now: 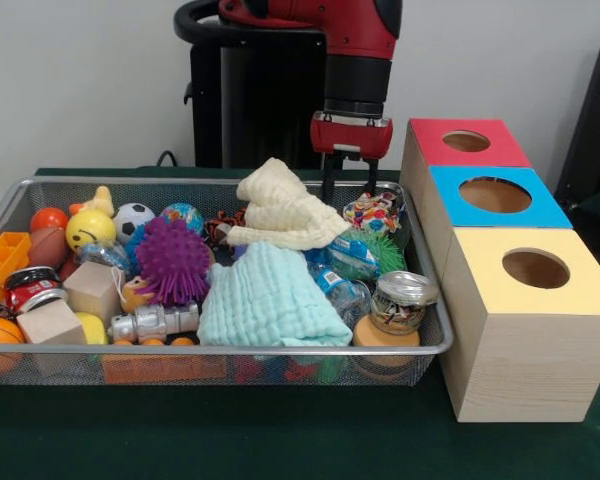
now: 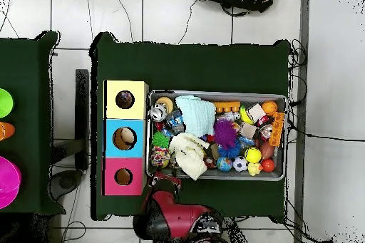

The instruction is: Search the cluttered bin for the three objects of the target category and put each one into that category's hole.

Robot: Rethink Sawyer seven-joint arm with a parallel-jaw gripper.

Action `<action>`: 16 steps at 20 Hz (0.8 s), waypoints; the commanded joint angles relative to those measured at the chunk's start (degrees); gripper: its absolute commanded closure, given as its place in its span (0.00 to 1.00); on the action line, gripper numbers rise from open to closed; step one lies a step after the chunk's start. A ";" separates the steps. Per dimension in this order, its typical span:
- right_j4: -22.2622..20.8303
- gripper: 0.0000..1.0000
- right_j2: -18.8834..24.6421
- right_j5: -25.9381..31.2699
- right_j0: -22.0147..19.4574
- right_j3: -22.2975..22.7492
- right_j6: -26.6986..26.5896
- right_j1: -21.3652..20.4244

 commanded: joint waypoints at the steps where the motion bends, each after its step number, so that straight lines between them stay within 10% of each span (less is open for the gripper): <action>1: 3.85 0.00 5.35 1.40 -2.54 -6.08 10.60 -0.75; 7: 4.20 0.00 8.95 21.01 -6.06 -1.65 7.68 -15.95; 16: 3.81 0.00 8.32 15.64 -5.99 -6.64 8.70 -10.13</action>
